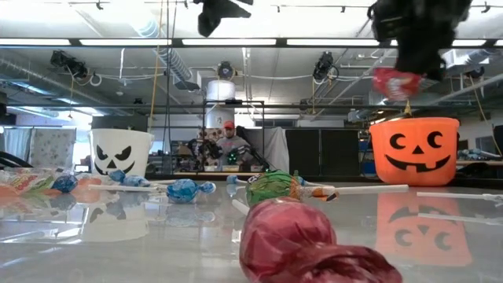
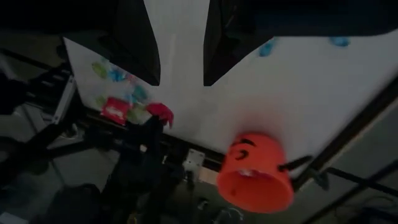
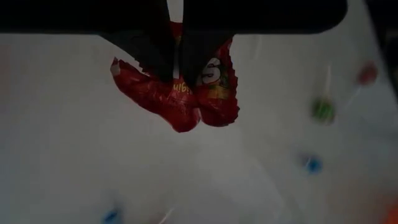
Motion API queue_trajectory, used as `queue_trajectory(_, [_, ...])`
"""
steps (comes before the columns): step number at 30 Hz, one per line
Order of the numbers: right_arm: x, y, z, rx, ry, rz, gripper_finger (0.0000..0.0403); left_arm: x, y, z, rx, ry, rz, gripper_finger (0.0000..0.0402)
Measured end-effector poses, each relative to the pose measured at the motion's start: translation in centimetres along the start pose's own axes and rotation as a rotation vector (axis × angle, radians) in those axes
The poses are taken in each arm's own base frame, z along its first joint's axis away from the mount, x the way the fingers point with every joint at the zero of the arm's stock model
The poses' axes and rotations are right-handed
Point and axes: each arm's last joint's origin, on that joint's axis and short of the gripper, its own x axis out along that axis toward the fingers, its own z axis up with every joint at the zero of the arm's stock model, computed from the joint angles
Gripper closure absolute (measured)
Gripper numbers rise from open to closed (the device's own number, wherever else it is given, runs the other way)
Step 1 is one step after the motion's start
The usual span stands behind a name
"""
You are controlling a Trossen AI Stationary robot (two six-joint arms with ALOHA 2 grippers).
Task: Sort candy by brand, put in halloween buckets
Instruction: Put the red candy into the top orange bucket
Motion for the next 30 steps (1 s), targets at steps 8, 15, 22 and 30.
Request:
queue_trajectory(8, [-0.6, -4.3, 3.4, 0.126, -0.114, -0.08, 0.0385, -1.9, 1.9, 0.1, 0.014, 0.024, 0.072, 0.0275])
queue_trajectory(15, [-2.8, -6.3, 6.4, 0.094, -0.224, -0.12, 0.0385, -2.1, 3.1, 0.3, 0.024, 0.02, 0.076, 0.0275])
queue_trajectory(22, [-7.2, -6.9, 9.4, 0.071, -0.388, -0.145, 0.0385, -2.3, 3.4, 0.4, 0.034, 0.015, 0.082, 0.0275])
queue_trajectory(30, [-11.7, -6.8, 11.1, 0.046, -0.51, -0.161, 0.0385, -4.1, 2.7, 1.4, 0.043, -0.094, 0.056, 0.0275])
